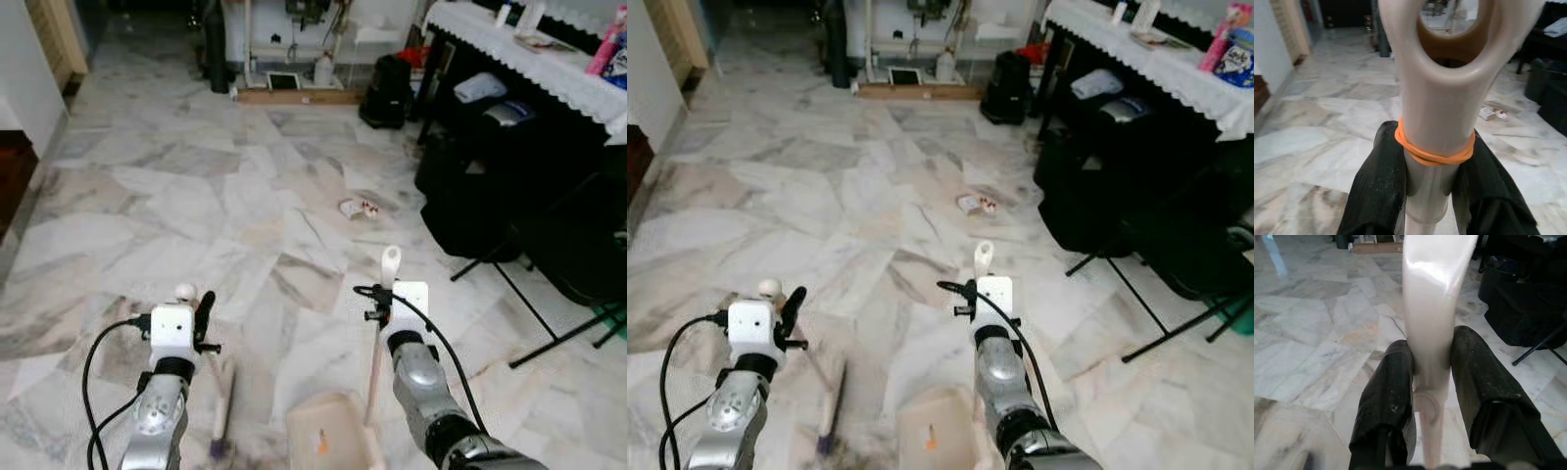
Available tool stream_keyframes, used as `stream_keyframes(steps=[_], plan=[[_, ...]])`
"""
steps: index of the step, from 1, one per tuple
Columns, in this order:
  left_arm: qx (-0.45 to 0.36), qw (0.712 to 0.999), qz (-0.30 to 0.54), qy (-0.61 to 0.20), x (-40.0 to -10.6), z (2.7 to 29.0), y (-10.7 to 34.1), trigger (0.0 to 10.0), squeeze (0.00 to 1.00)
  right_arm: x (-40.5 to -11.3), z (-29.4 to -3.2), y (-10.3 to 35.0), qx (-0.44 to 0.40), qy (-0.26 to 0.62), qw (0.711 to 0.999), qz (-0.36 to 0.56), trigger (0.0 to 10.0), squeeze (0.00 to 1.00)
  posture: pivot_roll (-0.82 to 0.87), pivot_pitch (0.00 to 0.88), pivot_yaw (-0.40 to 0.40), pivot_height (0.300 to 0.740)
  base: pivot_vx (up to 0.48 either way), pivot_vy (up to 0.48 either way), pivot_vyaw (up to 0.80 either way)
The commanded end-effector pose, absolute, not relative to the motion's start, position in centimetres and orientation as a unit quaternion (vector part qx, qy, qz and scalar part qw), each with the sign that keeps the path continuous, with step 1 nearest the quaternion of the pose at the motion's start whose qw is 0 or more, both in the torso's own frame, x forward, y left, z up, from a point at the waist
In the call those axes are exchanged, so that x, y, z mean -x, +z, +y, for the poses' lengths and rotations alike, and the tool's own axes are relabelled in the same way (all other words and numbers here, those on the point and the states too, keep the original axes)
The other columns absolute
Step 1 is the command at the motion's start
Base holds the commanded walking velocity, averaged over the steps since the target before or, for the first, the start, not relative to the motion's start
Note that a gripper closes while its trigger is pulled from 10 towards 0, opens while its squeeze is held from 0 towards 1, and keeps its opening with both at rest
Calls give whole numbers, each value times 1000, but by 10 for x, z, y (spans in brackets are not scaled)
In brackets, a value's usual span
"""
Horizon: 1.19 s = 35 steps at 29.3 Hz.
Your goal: Sweep floor
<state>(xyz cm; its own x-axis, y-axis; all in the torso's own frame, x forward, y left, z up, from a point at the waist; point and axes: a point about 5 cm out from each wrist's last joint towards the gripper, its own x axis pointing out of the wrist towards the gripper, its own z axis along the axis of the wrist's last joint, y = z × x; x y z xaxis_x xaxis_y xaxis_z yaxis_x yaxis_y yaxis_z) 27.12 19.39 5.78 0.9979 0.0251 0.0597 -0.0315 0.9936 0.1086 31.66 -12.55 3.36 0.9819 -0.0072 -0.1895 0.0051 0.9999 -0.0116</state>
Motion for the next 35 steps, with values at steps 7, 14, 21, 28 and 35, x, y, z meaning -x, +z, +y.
stream_keyframes(steps=[7, 14, 21, 28, 35], plan=[[-45, 998, -37, 10, -275, 191, 61, 10000, 0, -323, -127, 43, 6, -6, 997, 76, 10000, 0, 36, 17, -97, 740, 229, 0, 0], [-45, 998, -36, 12, -275, 191, 62, 10000, 0, -324, -127, 44, 5, -5, 997, 75, 10000, 0, 37, 16, -97, 740, 282, 0, 0], [-44, 998, -38, 12, -276, 189, 62, 10000, 0, -324, -129, 43, 4, -5, 997, 77, 10000, 0, 50, 16, -105, 740, 305, 0, 0], [-42, 998, -38, 14, -275, 188, 62, 10000, 0, -325, -129, 44, 6, -2, 997, 76, 10000, 0, 52, 12, -112, 740, 311, 0, 0], [-40, 998, -39, 15, -276, 187, 61, 10000, 0, -324, -129, 43, 8, 1, 997, 77, 10000, 0, 52, 5, -113, 740, 314, 0, 0]])
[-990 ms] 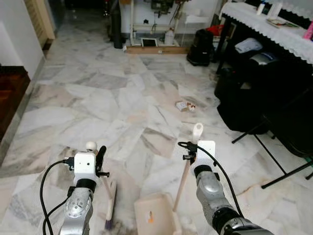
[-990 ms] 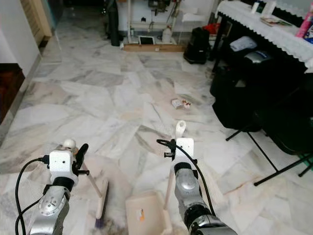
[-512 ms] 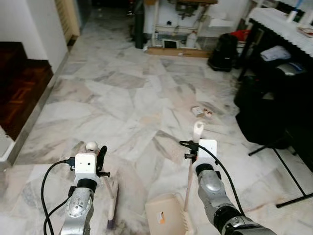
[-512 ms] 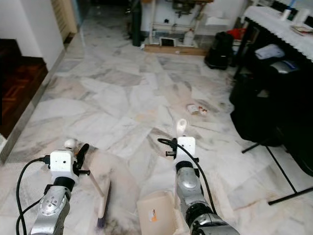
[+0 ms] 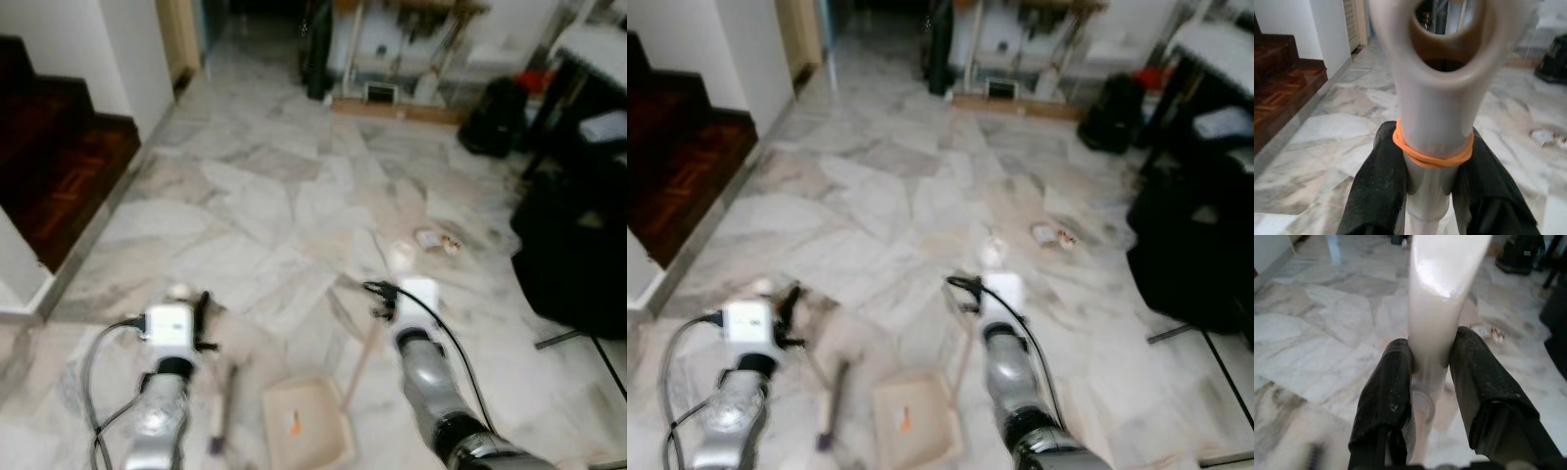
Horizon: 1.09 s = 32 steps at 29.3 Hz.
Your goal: Sweep floor
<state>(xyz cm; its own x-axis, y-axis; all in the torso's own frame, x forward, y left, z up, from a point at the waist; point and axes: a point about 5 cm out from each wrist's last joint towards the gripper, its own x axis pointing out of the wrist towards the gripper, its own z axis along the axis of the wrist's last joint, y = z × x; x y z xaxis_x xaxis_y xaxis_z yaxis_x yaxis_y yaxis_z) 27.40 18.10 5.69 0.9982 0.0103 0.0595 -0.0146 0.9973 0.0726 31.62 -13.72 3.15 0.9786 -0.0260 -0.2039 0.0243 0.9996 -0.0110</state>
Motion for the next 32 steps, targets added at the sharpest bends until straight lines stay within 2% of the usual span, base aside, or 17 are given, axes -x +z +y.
stream_keyframes(steps=[1, 21, 32], plan=[[-40, 998, -39, 15, -276, 188, 61, 10000, 0, -324, -129, 43, 8, 1, 997, 77, 10000, 0, 52, 5, -113, 740, 315, 0, 0], [-42, 998, -40, 12, -278, 188, 62, 10000, 0, -324, -124, 43, 14, 13, 997, 77, 10000, 0, 55, 0, -107, 740, 315, 0, 0], [-41, 998, -42, 14, -278, 187, 62, 10000, 0, -323, -122, 44, 27, 29, 997, 71, 10000, 0, 47, 0, -121, 740, 317, 0, 770]])
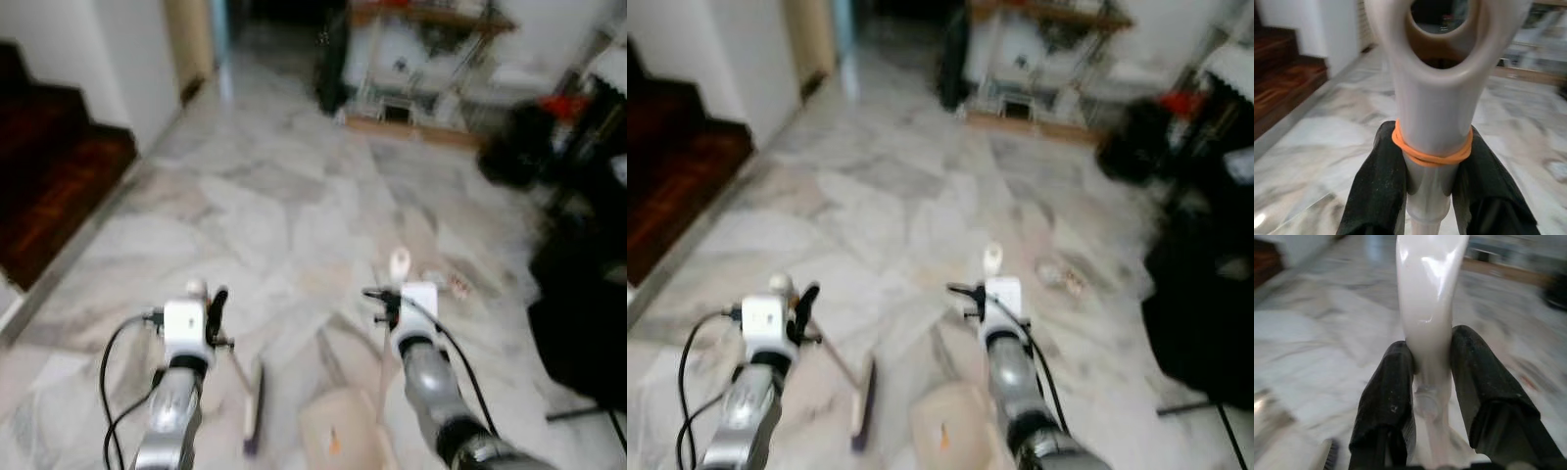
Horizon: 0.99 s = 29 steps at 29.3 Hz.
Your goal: Sweep floor
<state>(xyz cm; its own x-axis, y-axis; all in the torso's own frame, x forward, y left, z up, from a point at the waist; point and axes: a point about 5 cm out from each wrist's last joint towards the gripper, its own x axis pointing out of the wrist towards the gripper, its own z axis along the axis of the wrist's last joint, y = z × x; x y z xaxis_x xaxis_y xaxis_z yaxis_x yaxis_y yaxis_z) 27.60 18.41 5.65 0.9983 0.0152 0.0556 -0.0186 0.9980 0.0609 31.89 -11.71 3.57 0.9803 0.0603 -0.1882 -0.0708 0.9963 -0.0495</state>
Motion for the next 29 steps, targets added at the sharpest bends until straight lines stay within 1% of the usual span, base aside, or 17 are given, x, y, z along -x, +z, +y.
stream_keyframes(steps=[1, 3, 29], plan=[[-40, 998, -42, 15, -278, 187, 62, 10000, 0, -323, -122, 44, 28, 29, 997, 70, 10000, 0, 47, 0, -121, 740, 319, 0, 688], [-40, 998, -41, 15, -278, 187, 62, 10000, 0, -323, -122, 44, 28, 29, 997, 70, 10000, 0, 47, 0, -121, 740, 317, 0, 434], [-39, 998, -40, 17, -279, 187, 62, 10000, 0, -326, -124, 47, 15, 17, 998, 64, 10000, 0, 34, 13, -119, 740, 316, 0, 0]])
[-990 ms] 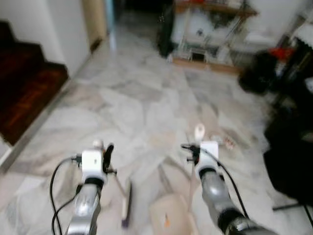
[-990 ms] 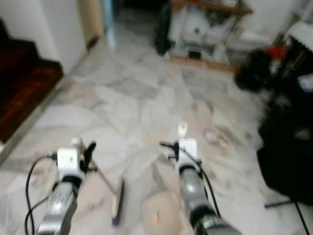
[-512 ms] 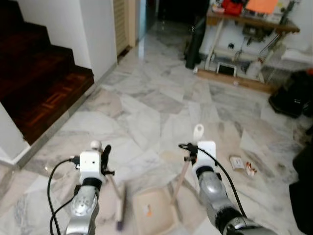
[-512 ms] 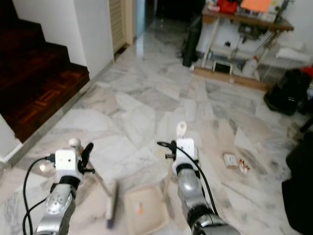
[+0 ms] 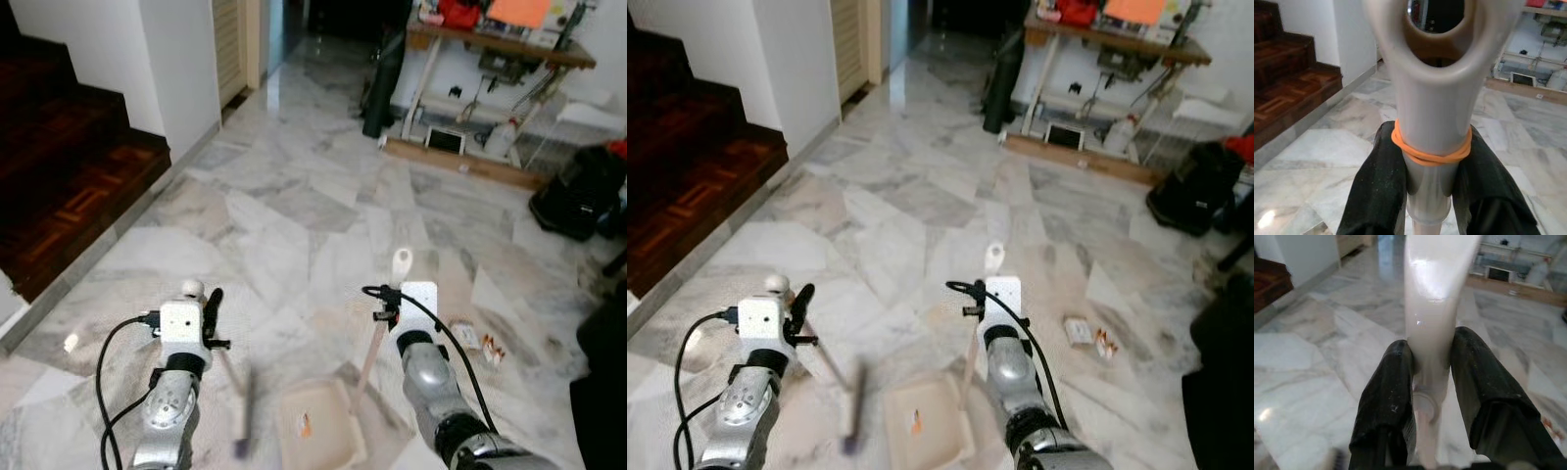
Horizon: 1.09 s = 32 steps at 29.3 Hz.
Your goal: Sweep floor
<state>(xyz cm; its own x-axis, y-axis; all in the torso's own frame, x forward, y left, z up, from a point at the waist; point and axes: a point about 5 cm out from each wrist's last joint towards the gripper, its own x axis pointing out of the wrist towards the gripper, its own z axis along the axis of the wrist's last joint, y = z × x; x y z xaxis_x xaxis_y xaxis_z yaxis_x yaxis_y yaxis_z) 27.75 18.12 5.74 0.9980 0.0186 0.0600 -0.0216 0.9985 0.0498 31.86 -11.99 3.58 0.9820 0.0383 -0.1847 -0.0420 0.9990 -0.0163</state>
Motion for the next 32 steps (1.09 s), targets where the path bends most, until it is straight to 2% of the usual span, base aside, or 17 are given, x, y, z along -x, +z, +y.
stream_keyframes(steps=[1, 11, 21, 32], plan=[[-39, 998, -40, 17, -279, 187, 62, 10000, 0, -326, -124, 47, 15, 17, 998, 64, 10000, 0, 34, 13, -119, 740, 319, 0, 0], [-42, 998, -36, 10, -279, 187, 61, 10000, 0, -324, -126, 43, 9, 8, 997, 76, 10000, 0, 44, 2, -112, 740, 316, 0, 0], [-66, 997, -28, -4, -287, 204, 67, 10000, 0, -323, -128, 41, -2, -17, 996, 83, 10000, 0, 50, 0, -6, 740, 316, 0, 0], [-75, 996, -27, -26, -296, 202, 72, 10000, 0, -324, -132, 43, -15, -45, 996, 78, 10000, 0, 23, 0, 27, 740, 313, 0, 0]])
